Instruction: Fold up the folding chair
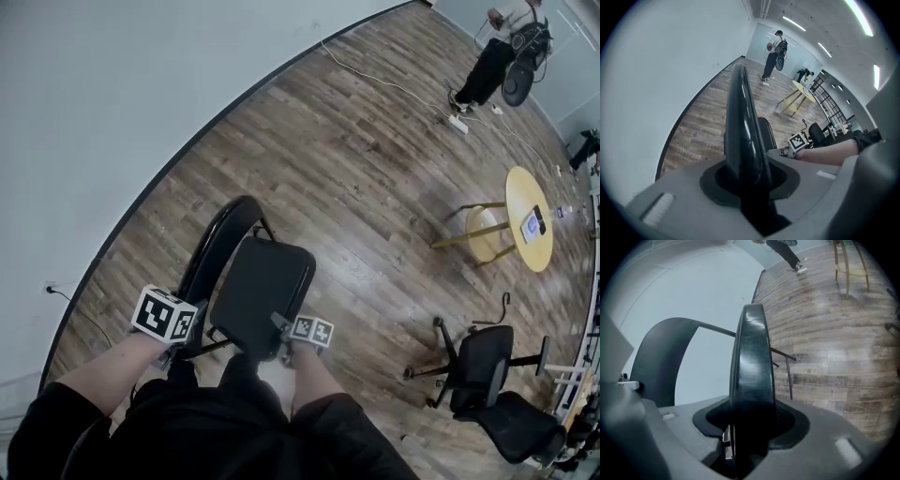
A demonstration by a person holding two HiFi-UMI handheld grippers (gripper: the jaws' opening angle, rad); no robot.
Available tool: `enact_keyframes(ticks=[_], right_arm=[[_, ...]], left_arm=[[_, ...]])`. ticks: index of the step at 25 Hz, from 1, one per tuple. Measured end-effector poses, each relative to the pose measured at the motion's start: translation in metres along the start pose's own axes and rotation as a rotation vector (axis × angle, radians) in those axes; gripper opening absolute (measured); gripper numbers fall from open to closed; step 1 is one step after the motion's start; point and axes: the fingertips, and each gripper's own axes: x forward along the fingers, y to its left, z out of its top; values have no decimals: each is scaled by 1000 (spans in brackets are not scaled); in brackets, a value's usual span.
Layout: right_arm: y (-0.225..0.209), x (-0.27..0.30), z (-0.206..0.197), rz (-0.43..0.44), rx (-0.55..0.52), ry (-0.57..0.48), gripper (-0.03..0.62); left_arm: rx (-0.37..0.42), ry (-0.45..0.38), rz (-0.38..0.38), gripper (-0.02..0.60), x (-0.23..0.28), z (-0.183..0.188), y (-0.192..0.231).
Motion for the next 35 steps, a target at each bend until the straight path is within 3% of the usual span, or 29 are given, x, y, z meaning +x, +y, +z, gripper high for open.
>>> enact_keyframes(ticks=[13, 22, 28, 35], right_arm=[[36, 12, 1, -132, -21, 36, 218], [66, 24, -2, -171, -36, 62, 212], [100, 30, -3, -168, -44, 73, 199], [124, 35, -6, -237, -28, 67, 198]], left_arm=[[-28, -20, -34, 118, -3, 5, -20], [-35, -37, -6, 120, -8, 8, -26], [-4, -38, -36, 158, -11, 11, -44], [-15, -40, -21, 149, -18, 11, -27]])
